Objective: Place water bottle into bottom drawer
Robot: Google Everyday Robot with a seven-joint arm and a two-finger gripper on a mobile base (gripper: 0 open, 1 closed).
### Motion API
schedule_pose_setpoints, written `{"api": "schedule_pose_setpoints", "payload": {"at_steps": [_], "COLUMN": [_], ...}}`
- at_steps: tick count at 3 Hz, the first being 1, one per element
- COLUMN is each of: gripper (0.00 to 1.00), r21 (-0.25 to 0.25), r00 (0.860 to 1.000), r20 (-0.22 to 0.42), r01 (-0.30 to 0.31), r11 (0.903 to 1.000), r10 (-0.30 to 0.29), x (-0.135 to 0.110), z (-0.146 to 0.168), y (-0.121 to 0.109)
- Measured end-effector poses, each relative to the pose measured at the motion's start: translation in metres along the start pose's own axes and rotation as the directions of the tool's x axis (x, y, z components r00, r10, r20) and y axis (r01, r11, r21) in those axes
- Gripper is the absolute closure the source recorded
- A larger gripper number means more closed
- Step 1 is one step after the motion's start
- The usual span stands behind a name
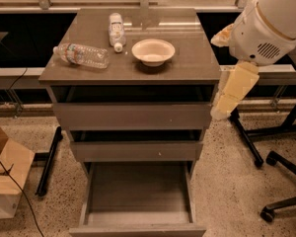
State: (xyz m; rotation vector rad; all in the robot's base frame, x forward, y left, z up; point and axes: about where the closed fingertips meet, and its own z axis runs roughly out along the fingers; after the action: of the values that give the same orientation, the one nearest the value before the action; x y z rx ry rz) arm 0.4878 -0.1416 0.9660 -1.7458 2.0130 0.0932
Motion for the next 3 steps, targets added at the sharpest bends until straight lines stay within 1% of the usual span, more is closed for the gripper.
{"api": "schedule_pose_setpoints", "payload": {"at_steps": [1, 2, 3], "gripper": [0.00, 0.00, 0.00], "r21": [0.008, 0.027, 0.039], "r00": [0.999, 0.991, 0.975], "r20": [0.045, 0.122, 0.197], "r01": [0.012, 0.044, 0.092], "r11": [0.9999, 0.9987, 0.9950], "r10": [-0.012, -0.047, -0.098], "x": [-0.012, -0.054, -0.105], "z": [0.008, 0.034, 0.062], "y": [-0.004, -0.022, -0.044]}}
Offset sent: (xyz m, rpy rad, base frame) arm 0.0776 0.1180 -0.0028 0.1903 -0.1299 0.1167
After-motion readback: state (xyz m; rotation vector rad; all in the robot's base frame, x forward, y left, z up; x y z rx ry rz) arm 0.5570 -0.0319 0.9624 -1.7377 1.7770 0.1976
